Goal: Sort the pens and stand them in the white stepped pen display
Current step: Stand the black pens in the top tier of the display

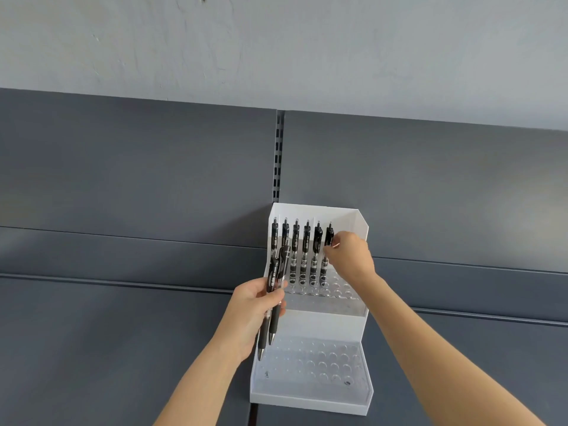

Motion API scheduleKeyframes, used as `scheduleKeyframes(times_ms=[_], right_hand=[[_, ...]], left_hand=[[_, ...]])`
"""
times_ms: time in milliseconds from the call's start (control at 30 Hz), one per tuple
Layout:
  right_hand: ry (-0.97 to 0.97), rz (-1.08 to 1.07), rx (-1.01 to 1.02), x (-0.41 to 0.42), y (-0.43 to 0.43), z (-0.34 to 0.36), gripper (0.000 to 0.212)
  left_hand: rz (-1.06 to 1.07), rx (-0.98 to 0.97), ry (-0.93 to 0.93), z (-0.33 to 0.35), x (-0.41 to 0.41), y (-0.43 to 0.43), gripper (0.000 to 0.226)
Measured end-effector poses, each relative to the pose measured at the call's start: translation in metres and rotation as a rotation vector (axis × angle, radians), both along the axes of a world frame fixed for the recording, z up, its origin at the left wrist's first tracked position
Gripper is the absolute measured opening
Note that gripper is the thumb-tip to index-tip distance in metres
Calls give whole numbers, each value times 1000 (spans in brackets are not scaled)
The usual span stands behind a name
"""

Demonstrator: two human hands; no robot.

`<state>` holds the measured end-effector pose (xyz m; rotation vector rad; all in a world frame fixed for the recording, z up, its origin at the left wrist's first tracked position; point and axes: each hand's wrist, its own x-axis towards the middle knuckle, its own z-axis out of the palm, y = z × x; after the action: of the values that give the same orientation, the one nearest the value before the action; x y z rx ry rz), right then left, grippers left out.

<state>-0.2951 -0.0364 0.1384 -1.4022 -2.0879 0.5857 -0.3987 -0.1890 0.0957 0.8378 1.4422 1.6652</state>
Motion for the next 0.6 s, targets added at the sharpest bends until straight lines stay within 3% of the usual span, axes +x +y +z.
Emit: scheduleKeyframes(times_ms=[133,233,333,467,600], right_hand=[[149,29,-25,21,-16,-7,37],[282,120,-33,33,-41,-15,18],[409,224,-127,31,-61,-16,12],[447,349,-202,23,-71,-12,13],[468,339,-271,25,-68,-15,24]], left_hand=[[-36,30,-102,5,1,0,15],[-87,33,-162,7,3,1,14],[-125,20,-162,7,9,3,12],[-142,0,-120,5,16,8,12],[-168,-6,-124,6,23,10,10]])
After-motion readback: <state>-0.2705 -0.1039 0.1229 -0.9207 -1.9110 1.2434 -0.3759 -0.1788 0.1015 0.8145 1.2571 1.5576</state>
